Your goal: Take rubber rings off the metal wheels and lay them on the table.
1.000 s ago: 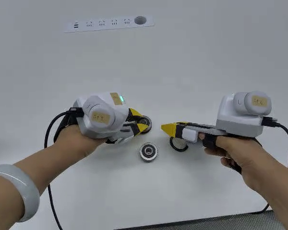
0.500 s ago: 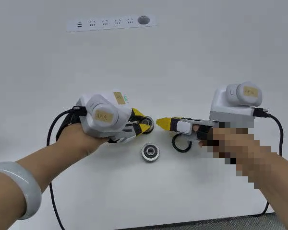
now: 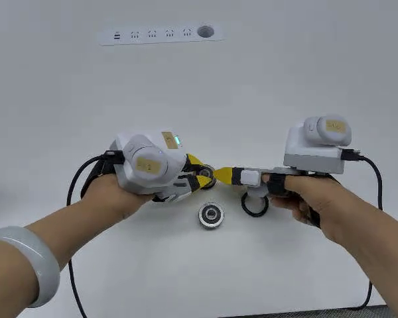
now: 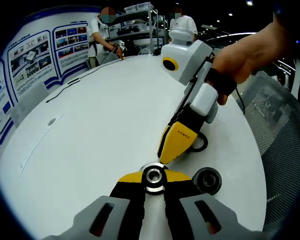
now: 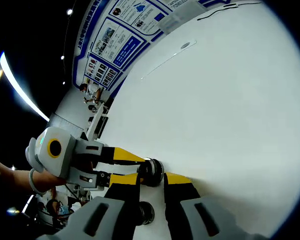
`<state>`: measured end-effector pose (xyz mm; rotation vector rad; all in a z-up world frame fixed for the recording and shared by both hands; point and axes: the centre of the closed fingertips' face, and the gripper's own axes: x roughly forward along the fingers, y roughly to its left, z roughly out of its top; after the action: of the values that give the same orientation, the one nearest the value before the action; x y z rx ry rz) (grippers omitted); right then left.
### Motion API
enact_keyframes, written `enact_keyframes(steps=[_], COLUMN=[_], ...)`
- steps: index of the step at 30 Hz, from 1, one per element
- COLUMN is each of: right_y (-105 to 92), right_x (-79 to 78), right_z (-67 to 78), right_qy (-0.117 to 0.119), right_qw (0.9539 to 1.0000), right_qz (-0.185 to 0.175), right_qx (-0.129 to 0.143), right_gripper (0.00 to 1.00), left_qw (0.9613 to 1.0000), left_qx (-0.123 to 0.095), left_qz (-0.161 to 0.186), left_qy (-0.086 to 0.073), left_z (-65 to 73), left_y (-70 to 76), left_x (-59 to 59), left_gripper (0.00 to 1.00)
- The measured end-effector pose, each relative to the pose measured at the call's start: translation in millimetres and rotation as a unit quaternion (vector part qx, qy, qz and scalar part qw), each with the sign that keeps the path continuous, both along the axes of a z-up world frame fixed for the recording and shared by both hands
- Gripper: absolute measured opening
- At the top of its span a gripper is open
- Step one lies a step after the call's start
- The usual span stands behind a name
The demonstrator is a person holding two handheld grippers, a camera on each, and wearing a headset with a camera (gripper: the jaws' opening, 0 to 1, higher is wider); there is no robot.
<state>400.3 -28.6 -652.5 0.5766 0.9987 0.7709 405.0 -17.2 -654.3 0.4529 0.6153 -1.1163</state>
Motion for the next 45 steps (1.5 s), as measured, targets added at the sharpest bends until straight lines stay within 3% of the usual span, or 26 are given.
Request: enact_keyframes(steps=[22,33,45], right_y=[7.5,2.4,1.8], right_x=[0.0,0.1,2.5], right_z=[-6.7,-4.1,-3.1], right_qy=[0.045,0.032,0.023], right_qw=[0.9983,0.9990,0.9993], right_qz=[-0.009,-0.003,0.003], right_qx=[0.037,0.032,0.031], right_gripper=[0.18,0.06,0.02], left_qw=[1.0000,1.0000,1.0000], left_qx=[-0.001,-0.003,-0.003], left_qz=[0.000,0.000,0.000], left_qy=[-0.001,-0.001,0.000], left_z=[-0.7,-0.4,0.0], left_y=[-0.1,-0.4,-0.1], left_x=[0.2,0.1,0.0], left_gripper=[0.14,0.14,0.14])
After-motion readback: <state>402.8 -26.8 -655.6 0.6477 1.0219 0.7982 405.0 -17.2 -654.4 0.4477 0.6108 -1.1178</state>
